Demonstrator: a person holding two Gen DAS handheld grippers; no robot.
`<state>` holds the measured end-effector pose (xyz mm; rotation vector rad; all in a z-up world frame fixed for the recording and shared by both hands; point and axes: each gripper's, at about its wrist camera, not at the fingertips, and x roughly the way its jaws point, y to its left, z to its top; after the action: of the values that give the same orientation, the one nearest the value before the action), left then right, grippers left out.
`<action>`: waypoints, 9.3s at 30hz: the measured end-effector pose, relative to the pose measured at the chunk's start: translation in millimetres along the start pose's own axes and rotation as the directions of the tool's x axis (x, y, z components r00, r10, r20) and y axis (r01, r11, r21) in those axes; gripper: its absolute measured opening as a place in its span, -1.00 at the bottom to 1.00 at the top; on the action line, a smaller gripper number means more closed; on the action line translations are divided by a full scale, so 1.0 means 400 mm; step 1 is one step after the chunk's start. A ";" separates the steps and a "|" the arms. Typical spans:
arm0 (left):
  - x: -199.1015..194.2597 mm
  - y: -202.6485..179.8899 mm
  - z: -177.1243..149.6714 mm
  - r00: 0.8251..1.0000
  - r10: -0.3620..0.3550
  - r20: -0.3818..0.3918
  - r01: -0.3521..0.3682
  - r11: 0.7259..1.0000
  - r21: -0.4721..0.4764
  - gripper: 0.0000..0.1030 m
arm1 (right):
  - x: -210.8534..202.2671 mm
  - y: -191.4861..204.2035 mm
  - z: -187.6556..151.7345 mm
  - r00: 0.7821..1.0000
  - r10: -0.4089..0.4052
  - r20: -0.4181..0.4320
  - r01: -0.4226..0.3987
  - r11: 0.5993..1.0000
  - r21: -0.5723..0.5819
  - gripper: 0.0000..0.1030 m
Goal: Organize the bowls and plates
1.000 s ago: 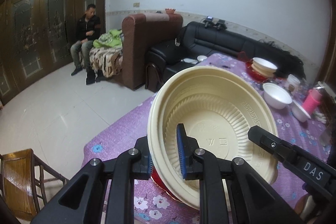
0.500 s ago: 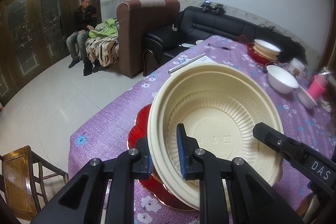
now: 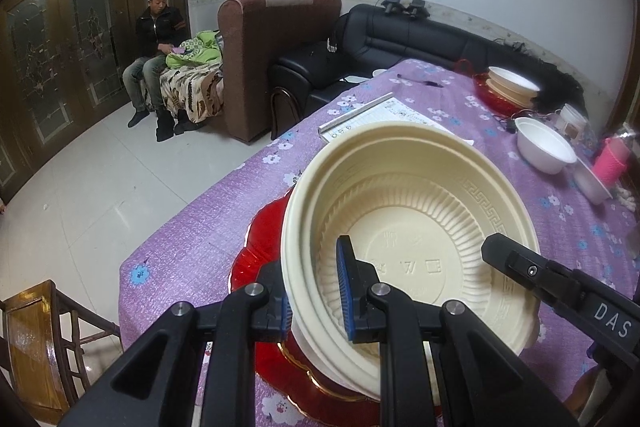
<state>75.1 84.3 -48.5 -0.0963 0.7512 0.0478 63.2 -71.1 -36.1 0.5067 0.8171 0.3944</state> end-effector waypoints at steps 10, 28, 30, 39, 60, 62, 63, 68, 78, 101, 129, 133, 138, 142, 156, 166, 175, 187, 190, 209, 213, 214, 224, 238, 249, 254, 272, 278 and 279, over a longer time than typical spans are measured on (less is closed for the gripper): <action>0.012 -0.005 0.000 1.000 -0.005 -0.011 0.005 1.000 0.003 -0.66 | 0.013 -0.013 0.005 1.000 -0.004 -0.007 0.004 1.000 0.013 -0.72; 0.035 -0.016 -0.007 1.000 -0.001 -0.027 0.002 1.000 0.008 -0.66 | 0.023 -0.025 0.000 1.000 -0.010 -0.003 0.010 1.000 0.018 -0.72; 0.034 -0.016 -0.008 1.000 -0.008 -0.030 0.008 1.000 0.002 -0.66 | 0.020 -0.027 -0.001 1.000 -0.006 -0.005 0.006 1.000 0.025 -0.72; 0.017 -0.029 -0.010 0.999 -0.021 -0.024 0.021 1.000 0.015 -0.65 | 0.003 -0.042 -0.004 1.000 0.012 -0.009 -0.011 0.998 0.057 -0.72; -0.054 -0.032 -0.034 0.994 0.079 0.074 -0.083 0.995 0.054 0.19 | -0.055 -0.079 -0.026 0.998 0.017 0.060 -0.019 0.999 0.045 -0.71; -0.059 -0.026 -0.038 0.992 0.095 0.083 -0.100 0.994 0.048 0.22 | -0.080 -0.106 -0.027 0.993 0.005 0.114 -0.012 0.998 0.060 -0.58; -0.063 -0.026 -0.038 0.991 0.100 0.088 -0.104 0.993 0.049 0.22 | -0.089 -0.122 -0.027 0.992 -0.009 0.129 -0.001 0.997 0.079 -0.36; -0.090 -0.055 -0.034 0.988 0.097 0.124 -0.107 0.992 0.073 0.23 | -0.107 -0.204 -0.022 0.989 -0.056 0.136 0.030 0.982 0.187 -0.19; -0.157 -0.135 -0.032 0.976 0.069 0.207 -0.099 0.985 0.138 0.34 | -0.085 -0.358 -0.027 0.995 -0.046 0.088 0.002 0.896 0.444 -0.19; -0.174 -0.418 -0.019 0.980 -0.095 0.173 0.037 0.949 0.313 0.35 | -0.283 -0.402 -0.007 0.978 -0.104 0.182 0.031 0.929 0.369 -0.19; 0.039 -0.843 0.102 0.981 -0.192 0.031 0.162 0.896 0.413 0.35 | -0.519 -0.658 0.234 0.884 -0.351 0.310 0.209 0.888 0.409 -0.20; 0.132 -0.876 0.161 0.984 -0.175 -0.042 0.179 0.929 0.324 0.35 | -0.536 -0.706 0.283 0.841 -0.433 0.325 0.254 0.845 0.470 -0.21; 0.203 -0.839 0.199 0.982 -0.173 -0.077 0.184 0.969 0.164 0.35 | -0.551 -0.775 0.311 0.822 -0.457 0.339 0.186 0.779 0.598 -0.21; 0.265 -0.765 0.192 0.989 -0.123 -0.085 0.129 0.989 0.072 0.35 | -0.524 -0.804 0.328 0.822 -0.473 0.317 0.191 0.754 0.628 -0.21; 0.354 -0.613 0.209 0.981 -0.066 -0.180 0.051 0.995 -0.085 0.35 | -0.483 -0.766 0.338 0.834 -0.439 0.334 0.185 0.794 0.580 -0.21; 0.391 -0.617 0.192 0.956 -0.106 -0.273 0.082 0.992 -0.100 0.35 | -0.364 -0.640 0.397 0.915 -0.340 0.218 0.196 0.845 0.497 -0.20; 0.376 -0.612 0.199 0.952 -0.143 -0.270 0.116 0.987 -0.114 0.35 | -0.403 -0.619 0.427 0.835 -0.497 0.235 0.359 0.817 0.451 -0.20; 0.360 -0.678 0.182 0.953 -0.155 -0.262 0.161 0.987 -0.001 0.35 | -0.406 -0.868 0.463 0.767 -0.641 0.026 0.515 0.639 0.572 -0.21; 0.360 -0.668 0.186 0.955 -0.150 -0.257 0.152 0.988 -0.014 0.35 | -0.380 -0.888 0.471 0.785 -0.619 0.019 0.493 0.643 0.586 -0.21; 0.336 -0.685 0.189 0.946 -0.208 -0.249 0.217 0.976 0.007 0.35 | -0.413 -0.739 0.322 0.873 -0.483 0.068 0.403 0.792 0.458 -0.82; 0.328 -0.723 0.183 0.915 -0.286 -0.285 0.318 0.946 0.070 0.38 | -0.421 -0.691 0.273 0.892 -0.449 0.055 0.387 0.821 0.420 -0.82; 0.329 -0.732 0.178 0.909 -0.296 -0.294 0.330 0.941 0.074 0.38 | -0.427 -0.686 0.268 0.886 -0.458 0.066 0.393 0.819 0.418 -0.82; 0.362 -0.810 0.128 0.840 -0.368 -0.400 0.422 0.905 0.055 0.39 | -0.447 -0.820 0.299 0.905 -0.403 0.134 0.271 0.791 0.548 -0.78; 0.334 -0.936 0.170 0.861 -0.274 -0.428 0.325 0.944 0.048 0.40 | -0.451 -0.852 0.272 0.918 -0.327 0.224 0.149 0.809 0.569 -0.78; 0.375 -1.011 0.159 0.831 -0.268 -0.487 0.349 0.934 0.081 0.35 | -0.432 -0.867 0.275 0.934 -0.285 0.216 0.109 0.801 0.588 -0.78; 0.401 -1.023 0.129 0.793 -0.289 -0.537 0.380 0.923 0.064 -0.72 | -0.434 -0.867 0.278 0.928 -0.299 0.225 0.117 0.803 0.584 -0.78; 0.345 -0.958 0.119 0.828 -0.315 -0.463 0.388 0.919 0.069 -0.83 | -0.429 -0.864 0.272 0.948 -0.253 0.193 0.086 0.787 0.611 -0.88; 0.290 -0.902 0.110 0.867 -0.303 -0.396 0.367 0.926 0.095 -0.82 | -0.414 -0.819 0.265 0.964 -0.214 0.156 0.080 0.798 0.597 -0.87; 0.280 -0.890 0.107 0.875 -0.298 -0.382 0.361 0.927 0.105 -0.82 | -0.411 -0.808 0.265 0.966 -0.209 0.150 0.082 0.803 0.590 -0.87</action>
<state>213.5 -264.2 -68.8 -0.0671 1.0943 -0.3733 86.9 -447.3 -61.7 1.0334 0.7592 -0.0706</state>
